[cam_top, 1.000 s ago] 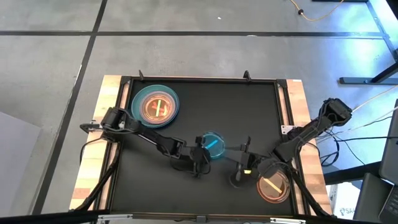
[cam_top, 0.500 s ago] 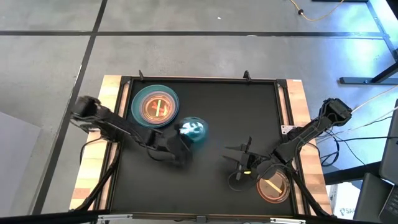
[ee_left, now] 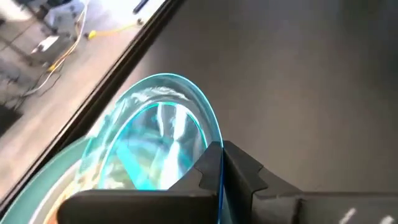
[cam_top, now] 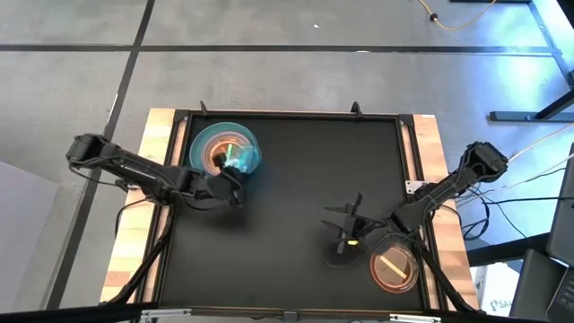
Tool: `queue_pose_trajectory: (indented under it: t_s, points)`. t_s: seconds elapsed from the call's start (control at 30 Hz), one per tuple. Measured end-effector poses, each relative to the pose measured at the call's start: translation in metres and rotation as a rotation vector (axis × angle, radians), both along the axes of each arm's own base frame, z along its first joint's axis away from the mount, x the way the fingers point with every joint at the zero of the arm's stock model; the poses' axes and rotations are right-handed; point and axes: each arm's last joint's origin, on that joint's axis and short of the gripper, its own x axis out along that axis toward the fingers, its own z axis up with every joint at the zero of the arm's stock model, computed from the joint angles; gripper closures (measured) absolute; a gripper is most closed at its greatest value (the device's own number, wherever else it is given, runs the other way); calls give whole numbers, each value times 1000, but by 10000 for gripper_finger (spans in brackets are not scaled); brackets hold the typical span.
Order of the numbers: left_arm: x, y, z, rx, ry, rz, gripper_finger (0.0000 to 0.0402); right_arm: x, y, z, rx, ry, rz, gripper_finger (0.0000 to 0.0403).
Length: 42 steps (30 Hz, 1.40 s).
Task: Stack plastic plates
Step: Stack the transparent blue plate on top of the transparent green plate on the table, then stack the transparent orange plate on top of the transparent blue plate on the table
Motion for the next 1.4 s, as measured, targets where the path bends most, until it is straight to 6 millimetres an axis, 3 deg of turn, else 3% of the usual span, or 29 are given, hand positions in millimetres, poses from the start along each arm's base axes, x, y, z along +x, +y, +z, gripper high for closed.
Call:
queue_pose_trajectory:
  t_s: [0.3, 0.53, 0.77, 0.97, 1.13, 1.4]
  points:
    - [-21, 17, -34, 0, 100, 84, 383, 5, -4, -5, 19, 24, 0, 224]
    - [-23, 23, -37, -21, 111, 102, 324, 6, -6, -5, 26, 20, -7, 224]
    - [-15, 22, -31, -183, 43, 50, 265, 6, -6, -4, 23, 12, -14, 224]
    - [3, 1, -12, -358, -176, -230, 261, 6, -3, -5, 117, 26, 55, 224]
    - [14, -27, -1, -372, -325, -443, 261, 6, 1, -7, 235, 61, 149, 224]
    - [32, -61, -15, -340, -421, -590, 261, 5, 14, -1, 532, 253, 278, 224]
